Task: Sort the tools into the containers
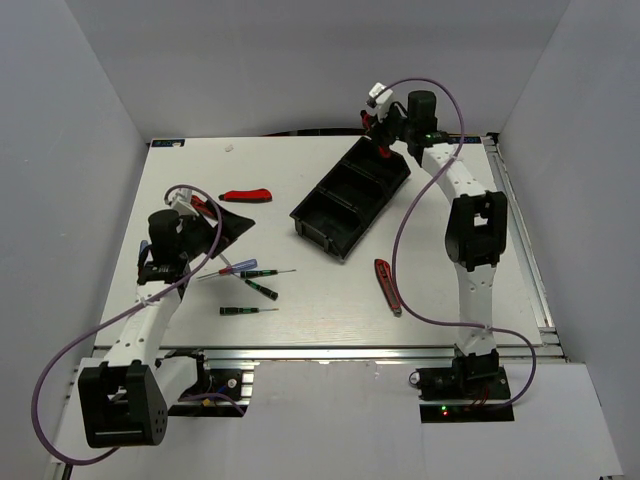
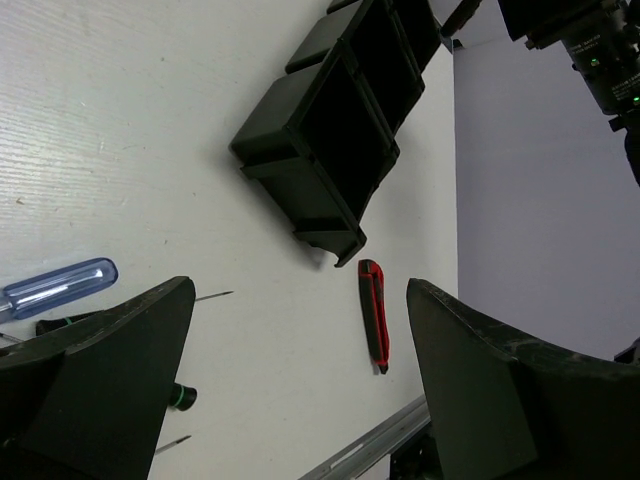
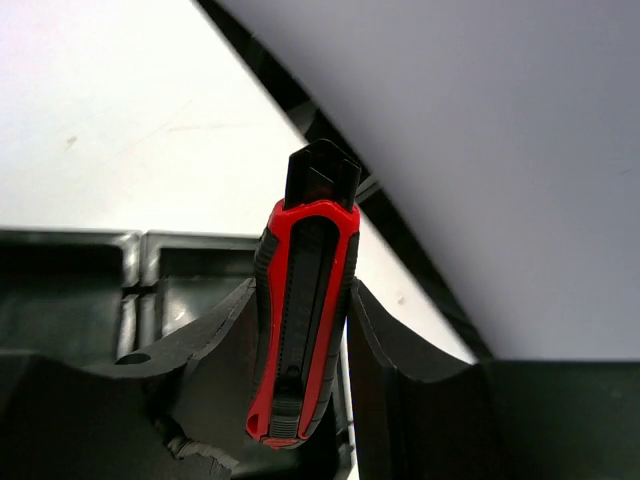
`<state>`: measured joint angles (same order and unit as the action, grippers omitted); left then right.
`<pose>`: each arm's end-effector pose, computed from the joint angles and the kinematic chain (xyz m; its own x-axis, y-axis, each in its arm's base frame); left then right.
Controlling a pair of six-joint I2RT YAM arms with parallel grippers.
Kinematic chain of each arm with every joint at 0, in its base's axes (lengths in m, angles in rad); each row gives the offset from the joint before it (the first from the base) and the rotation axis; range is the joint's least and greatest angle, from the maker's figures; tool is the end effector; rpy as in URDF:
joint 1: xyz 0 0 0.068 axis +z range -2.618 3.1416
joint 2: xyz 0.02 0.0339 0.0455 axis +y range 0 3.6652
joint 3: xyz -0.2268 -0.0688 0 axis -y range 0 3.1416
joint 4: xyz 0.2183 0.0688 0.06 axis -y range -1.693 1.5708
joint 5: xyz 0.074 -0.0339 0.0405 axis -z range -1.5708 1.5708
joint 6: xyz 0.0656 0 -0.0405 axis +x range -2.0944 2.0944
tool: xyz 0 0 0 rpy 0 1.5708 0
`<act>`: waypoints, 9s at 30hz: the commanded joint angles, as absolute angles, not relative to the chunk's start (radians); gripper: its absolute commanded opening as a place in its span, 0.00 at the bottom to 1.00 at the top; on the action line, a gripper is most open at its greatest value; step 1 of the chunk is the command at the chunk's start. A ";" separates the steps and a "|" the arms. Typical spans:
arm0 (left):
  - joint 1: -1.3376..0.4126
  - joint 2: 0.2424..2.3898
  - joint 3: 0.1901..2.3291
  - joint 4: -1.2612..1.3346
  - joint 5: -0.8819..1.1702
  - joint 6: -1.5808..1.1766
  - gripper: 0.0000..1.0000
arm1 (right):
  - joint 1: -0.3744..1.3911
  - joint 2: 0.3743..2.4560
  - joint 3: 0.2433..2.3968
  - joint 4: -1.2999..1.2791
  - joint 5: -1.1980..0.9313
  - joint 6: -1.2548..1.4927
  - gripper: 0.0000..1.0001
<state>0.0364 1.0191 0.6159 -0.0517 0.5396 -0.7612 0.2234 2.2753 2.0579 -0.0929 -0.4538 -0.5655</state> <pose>0.2436 -0.0249 0.2189 -0.6145 -0.6146 -0.4947 0.0085 0.6219 -0.7831 0.5003 0.1432 0.2572 0.0734 -0.4772 -0.8757 -0.6714 0.6257 -0.3972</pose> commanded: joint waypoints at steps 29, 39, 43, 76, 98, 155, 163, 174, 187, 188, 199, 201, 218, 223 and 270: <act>0.034 1.460 1.154 -0.518 0.036 -0.842 0.62 | 0.203 2.103 1.932 -0.317 -0.707 -0.689 0.79; 0.080 1.951 1.650 -0.813 -0.111 -0.736 0.78 | 0.172 1.764 1.523 -0.403 -0.796 -0.695 0.79; 0.104 2.074 1.776 -0.841 -0.113 -0.739 0.78 | 0.143 1.706 1.413 -0.410 -0.808 -0.690 0.79; 0.141 2.247 1.948 -0.867 -0.143 -0.716 0.06 | 0.032 1.609 1.313 -0.428 -0.825 -0.644 0.79; -0.216 2.051 1.827 -0.087 0.503 -0.903 0.00 | -0.041 1.563 1.310 -0.387 -0.861 -0.594 0.79; -0.600 2.608 2.401 0.017 -0.196 -0.991 0.63 | -0.115 1.480 1.138 -0.308 -0.920 -0.465 0.80; -0.591 2.521 2.312 0.037 -0.195 -0.939 0.62 | -0.114 1.496 1.144 -0.414 -0.902 -0.523 0.82; -0.537 2.024 1.771 0.181 -0.186 -0.601 0.80 | 0.170 1.477 1.025 -0.580 -0.471 -0.508 0.83; -0.371 1.282 1.035 -0.066 -0.184 -0.480 0.92 | 0.449 1.468 0.925 -0.479 -0.169 -0.221 0.89; -0.370 1.246 1.000 -0.077 -0.195 -0.494 0.92 | 0.462 1.471 0.923 -0.477 -0.172 -0.215 0.89; -0.368 1.011 0.804 -0.170 -0.313 -0.626 0.93 | 0.537 1.545 0.882 -0.451 -0.069 -0.138 0.82; -0.368 1.012 0.802 -0.179 -0.313 -0.630 0.93 | 0.543 1.549 0.871 -0.448 -0.061 -0.129 0.82; -0.368 1.126 0.847 -0.143 -0.252 -0.646 0.93 | 0.588 1.623 0.877 -0.454 0.017 -0.071 0.47; -0.368 1.138 0.853 -0.138 -0.249 -0.643 0.93 | 0.586 1.583 0.914 -0.446 -0.064 -0.104 0.34; -0.333 1.206 0.917 -0.195 -0.157 -0.706 0.93 | 0.213 2.252 2.036 -0.178 -0.471 -0.686 0.01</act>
